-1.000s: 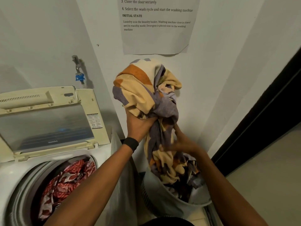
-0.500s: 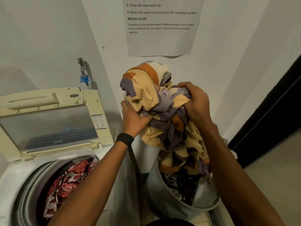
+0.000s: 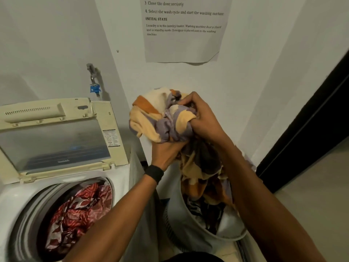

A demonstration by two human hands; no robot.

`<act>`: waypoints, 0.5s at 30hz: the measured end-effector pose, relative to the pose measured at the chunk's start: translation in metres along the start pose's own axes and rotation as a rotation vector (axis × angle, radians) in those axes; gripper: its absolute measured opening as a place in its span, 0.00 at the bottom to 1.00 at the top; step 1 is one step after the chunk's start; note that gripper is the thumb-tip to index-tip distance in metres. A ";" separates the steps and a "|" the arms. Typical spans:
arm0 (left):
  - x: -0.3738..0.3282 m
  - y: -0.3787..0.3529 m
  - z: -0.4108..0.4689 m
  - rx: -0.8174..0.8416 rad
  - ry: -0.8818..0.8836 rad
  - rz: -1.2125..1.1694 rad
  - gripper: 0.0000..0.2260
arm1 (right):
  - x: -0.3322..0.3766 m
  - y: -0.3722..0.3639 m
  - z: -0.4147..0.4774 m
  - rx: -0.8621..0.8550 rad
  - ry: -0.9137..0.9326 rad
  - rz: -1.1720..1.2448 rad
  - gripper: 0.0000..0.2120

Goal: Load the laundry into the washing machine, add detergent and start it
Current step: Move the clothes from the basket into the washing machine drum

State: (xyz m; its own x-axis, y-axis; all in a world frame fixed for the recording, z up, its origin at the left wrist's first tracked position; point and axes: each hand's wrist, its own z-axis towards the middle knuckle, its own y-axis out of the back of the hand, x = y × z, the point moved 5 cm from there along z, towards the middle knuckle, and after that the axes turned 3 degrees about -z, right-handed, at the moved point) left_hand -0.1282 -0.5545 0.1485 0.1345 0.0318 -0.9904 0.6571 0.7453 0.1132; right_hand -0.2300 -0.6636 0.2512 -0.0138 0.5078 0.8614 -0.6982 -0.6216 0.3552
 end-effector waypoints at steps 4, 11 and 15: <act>-0.008 0.000 0.004 -0.193 -0.025 -0.177 0.25 | 0.010 0.001 -0.011 0.169 0.088 0.025 0.23; -0.022 0.009 0.004 -0.239 -0.015 -0.219 0.09 | -0.033 0.029 -0.035 0.092 0.056 -0.067 0.46; -0.015 0.016 0.009 -0.245 0.042 -0.220 0.12 | -0.150 0.016 -0.081 0.341 -0.333 -0.132 0.61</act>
State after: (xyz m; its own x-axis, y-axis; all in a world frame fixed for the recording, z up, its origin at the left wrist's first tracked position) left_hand -0.1132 -0.5492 0.1664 -0.0244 -0.1241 -0.9920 0.4683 0.8752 -0.1210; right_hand -0.2969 -0.7012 0.0984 0.3275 0.4115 0.8506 -0.4042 -0.7527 0.5197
